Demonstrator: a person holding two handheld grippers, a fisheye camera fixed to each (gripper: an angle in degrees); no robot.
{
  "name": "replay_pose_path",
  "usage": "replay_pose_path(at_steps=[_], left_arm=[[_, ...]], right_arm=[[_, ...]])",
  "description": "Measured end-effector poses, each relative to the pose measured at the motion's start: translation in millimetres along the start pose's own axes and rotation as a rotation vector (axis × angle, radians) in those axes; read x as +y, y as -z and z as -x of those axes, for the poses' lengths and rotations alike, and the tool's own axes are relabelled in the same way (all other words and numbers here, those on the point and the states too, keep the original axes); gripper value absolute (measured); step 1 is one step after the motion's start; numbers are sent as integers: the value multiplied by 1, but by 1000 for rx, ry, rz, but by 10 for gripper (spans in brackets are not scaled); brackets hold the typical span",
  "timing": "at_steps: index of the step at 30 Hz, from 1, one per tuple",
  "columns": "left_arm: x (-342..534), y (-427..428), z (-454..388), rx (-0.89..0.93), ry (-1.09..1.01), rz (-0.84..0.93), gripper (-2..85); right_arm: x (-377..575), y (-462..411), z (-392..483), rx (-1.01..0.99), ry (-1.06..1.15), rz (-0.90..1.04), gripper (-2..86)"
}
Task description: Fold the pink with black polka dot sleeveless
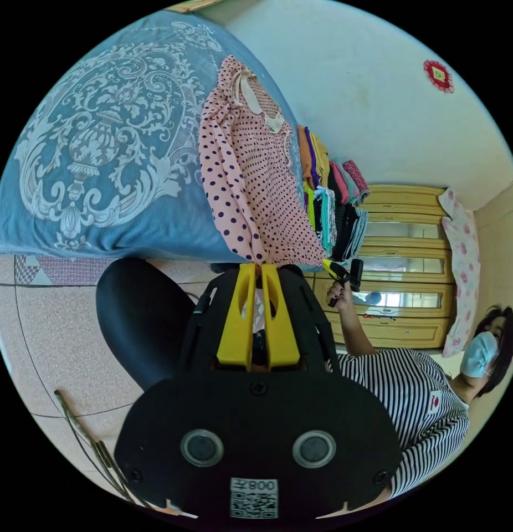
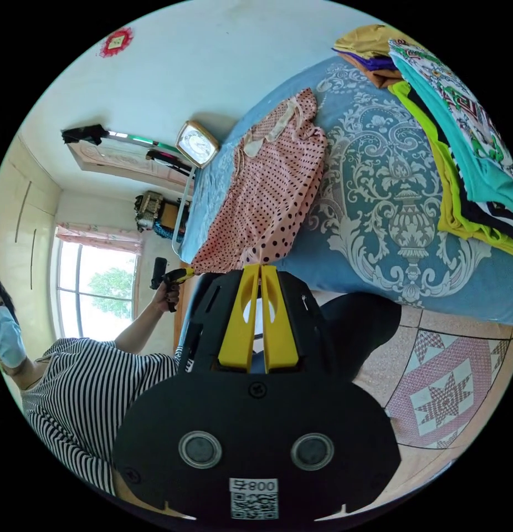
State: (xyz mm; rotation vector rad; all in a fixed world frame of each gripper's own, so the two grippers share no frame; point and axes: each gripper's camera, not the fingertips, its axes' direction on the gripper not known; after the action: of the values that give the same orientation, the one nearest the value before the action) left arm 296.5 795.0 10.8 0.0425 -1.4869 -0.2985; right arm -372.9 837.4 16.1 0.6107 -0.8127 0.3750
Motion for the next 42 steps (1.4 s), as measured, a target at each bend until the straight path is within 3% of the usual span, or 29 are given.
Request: replay_pose_path(at_steps=[31,42], left_arm=[[144,-15,78,151,-39,-79,16],[132,-17,98,197,-24,-87,13]], right_arm=[[125,6,-46,-105,35,-20,1],[148,-32,-80,-124,0,-29,1]])
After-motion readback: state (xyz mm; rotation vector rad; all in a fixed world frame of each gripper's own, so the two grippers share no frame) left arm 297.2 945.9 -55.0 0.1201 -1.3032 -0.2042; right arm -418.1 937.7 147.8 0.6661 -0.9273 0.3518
